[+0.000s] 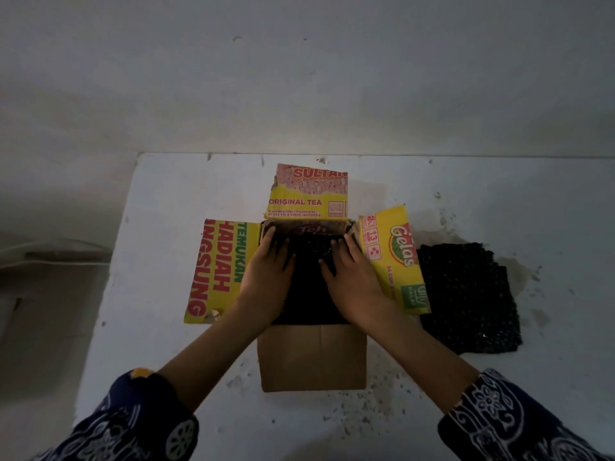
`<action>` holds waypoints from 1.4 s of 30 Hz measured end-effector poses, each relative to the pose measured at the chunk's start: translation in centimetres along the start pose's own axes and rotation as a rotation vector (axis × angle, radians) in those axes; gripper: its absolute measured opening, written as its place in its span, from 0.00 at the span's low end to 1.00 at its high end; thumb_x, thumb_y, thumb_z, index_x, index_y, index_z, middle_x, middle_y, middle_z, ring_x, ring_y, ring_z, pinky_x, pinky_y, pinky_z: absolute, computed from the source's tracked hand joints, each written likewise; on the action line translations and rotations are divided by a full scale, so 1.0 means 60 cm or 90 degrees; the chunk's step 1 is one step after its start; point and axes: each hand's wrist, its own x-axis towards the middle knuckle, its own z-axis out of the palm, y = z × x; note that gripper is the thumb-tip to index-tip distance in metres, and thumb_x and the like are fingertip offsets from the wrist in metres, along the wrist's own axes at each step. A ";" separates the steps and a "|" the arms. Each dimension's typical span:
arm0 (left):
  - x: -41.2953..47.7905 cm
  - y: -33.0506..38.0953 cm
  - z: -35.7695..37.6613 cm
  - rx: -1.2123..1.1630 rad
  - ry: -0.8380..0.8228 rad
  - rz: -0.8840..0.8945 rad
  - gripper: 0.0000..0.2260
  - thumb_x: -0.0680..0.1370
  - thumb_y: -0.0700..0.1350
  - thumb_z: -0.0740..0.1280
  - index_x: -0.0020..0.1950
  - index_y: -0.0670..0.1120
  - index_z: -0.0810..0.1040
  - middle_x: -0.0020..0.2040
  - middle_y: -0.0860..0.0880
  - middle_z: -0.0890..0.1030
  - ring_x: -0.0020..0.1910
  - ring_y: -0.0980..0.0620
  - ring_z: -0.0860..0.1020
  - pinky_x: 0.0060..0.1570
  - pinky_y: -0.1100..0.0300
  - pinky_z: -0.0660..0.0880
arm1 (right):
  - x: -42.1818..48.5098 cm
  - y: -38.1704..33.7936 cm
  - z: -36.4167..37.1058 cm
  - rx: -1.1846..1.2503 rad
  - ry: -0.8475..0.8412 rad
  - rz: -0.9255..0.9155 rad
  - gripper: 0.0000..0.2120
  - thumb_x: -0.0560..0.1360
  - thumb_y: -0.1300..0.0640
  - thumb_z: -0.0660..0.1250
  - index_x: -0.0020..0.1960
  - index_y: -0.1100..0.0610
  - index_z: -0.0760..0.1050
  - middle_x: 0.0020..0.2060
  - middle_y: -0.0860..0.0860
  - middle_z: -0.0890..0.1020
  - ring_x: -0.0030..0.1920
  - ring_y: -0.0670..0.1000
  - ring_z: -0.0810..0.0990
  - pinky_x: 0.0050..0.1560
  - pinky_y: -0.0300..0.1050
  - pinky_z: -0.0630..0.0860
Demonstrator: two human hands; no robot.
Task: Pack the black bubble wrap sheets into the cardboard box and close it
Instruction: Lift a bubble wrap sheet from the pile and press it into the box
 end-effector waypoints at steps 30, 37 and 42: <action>-0.095 -0.027 0.053 -0.647 0.190 -0.041 0.58 0.60 0.79 0.55 0.74 0.46 0.32 0.76 0.49 0.33 0.75 0.51 0.33 0.73 0.50 0.38 | 0.079 -0.068 0.013 0.356 0.234 -0.171 0.51 0.69 0.35 0.64 0.75 0.61 0.41 0.76 0.60 0.47 0.75 0.59 0.40 0.74 0.62 0.38; -0.099 -0.035 0.036 -0.597 0.193 -0.042 0.53 0.63 0.78 0.51 0.76 0.46 0.38 0.77 0.47 0.36 0.75 0.50 0.34 0.74 0.46 0.35 | 0.032 -0.023 0.007 0.566 0.292 -0.163 0.33 0.76 0.44 0.62 0.74 0.58 0.58 0.76 0.56 0.56 0.76 0.55 0.50 0.75 0.56 0.47; -0.066 -0.017 -0.012 -0.555 0.227 0.014 0.36 0.74 0.65 0.50 0.75 0.44 0.53 0.78 0.45 0.51 0.77 0.49 0.44 0.75 0.49 0.37 | -0.040 0.020 0.032 0.497 0.450 0.033 0.20 0.77 0.47 0.55 0.62 0.58 0.74 0.66 0.55 0.73 0.69 0.56 0.68 0.73 0.59 0.56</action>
